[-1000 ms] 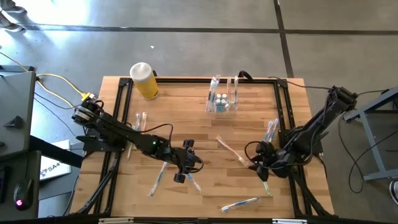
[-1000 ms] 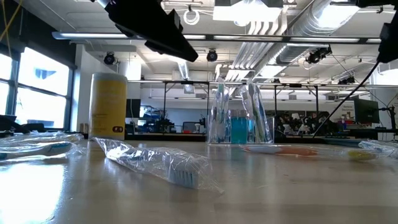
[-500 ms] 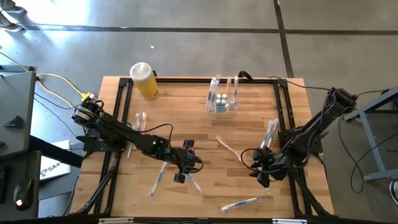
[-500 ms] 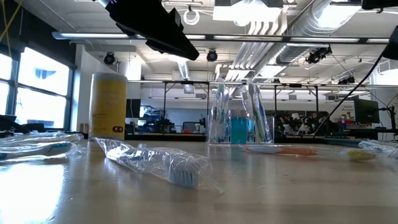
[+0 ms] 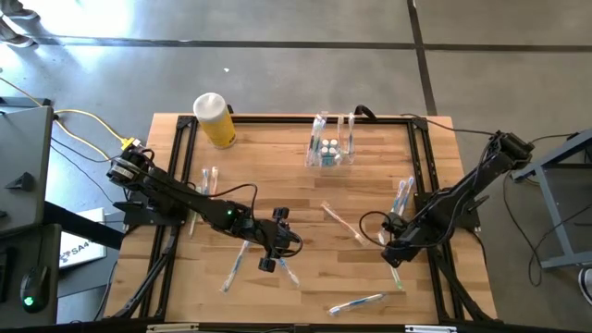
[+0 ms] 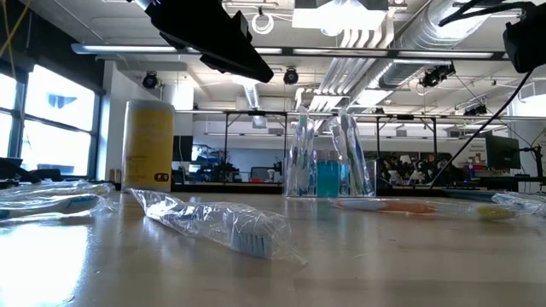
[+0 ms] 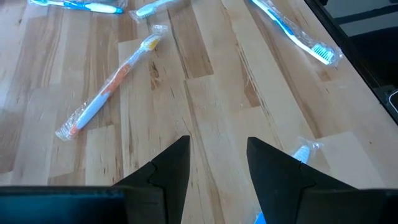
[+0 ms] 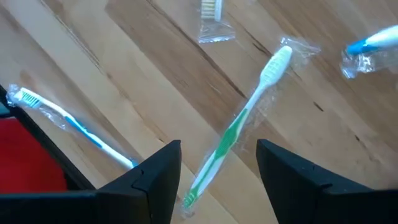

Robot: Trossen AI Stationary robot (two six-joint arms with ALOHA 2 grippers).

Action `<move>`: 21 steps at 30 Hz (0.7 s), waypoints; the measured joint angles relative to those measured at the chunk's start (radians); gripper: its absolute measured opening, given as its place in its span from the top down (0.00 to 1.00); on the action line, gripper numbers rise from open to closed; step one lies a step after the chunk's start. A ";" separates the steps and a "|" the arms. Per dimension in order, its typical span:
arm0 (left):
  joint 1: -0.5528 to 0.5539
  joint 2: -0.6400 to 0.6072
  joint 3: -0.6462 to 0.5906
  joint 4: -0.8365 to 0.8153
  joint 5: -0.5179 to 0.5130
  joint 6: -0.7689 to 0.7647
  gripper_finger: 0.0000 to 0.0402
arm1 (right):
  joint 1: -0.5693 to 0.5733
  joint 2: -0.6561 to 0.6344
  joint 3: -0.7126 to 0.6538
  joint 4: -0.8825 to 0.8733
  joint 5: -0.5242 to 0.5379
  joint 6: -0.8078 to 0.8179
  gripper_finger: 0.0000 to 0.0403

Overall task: Pick & Place toothbrushing station
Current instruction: Put the green toothbrush into the transparent organizer

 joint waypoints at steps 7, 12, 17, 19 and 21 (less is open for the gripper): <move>0.000 0.000 0.000 -0.002 0.000 0.000 0.62 | 0.000 0.049 0.000 -0.012 -0.005 0.069 0.50; 0.000 0.000 0.000 -0.004 -0.001 0.000 0.62 | -0.001 0.102 0.000 -0.054 -0.008 0.137 0.50; 0.000 0.000 0.000 -0.004 -0.002 0.000 0.62 | 0.000 0.169 0.000 -0.072 -0.037 0.170 0.50; 0.000 0.000 0.000 -0.004 -0.003 0.000 0.62 | 0.000 0.201 0.000 -0.062 -0.025 0.170 0.50; 0.000 0.000 0.000 -0.004 -0.003 0.000 0.62 | 0.000 0.237 0.000 -0.044 -0.027 0.169 0.50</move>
